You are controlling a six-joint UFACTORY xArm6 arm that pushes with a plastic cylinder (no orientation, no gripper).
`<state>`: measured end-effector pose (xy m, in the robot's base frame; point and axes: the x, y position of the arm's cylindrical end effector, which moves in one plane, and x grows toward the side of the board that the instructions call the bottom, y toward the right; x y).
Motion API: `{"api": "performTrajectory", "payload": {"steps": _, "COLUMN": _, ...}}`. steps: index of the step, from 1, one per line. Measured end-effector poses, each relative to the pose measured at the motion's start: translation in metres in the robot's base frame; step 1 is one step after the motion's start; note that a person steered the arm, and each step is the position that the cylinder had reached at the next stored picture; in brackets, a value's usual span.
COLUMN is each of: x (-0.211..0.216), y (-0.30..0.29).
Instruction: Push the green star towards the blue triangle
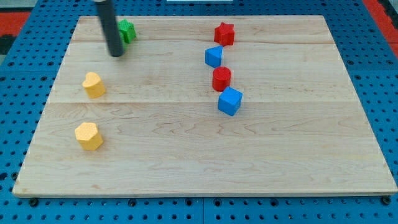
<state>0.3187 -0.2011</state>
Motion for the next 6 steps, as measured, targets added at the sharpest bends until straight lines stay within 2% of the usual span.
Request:
{"api": "performTrajectory", "payload": {"steps": 1, "x": -0.01, "y": -0.062}}
{"api": "performTrajectory", "payload": {"steps": 2, "x": -0.059, "y": -0.028}}
{"api": "performTrajectory", "payload": {"steps": 3, "x": -0.076, "y": 0.068}}
{"api": "performTrajectory", "payload": {"steps": 5, "x": -0.127, "y": 0.074}}
{"api": "performTrajectory", "payload": {"steps": 6, "x": -0.097, "y": 0.158}}
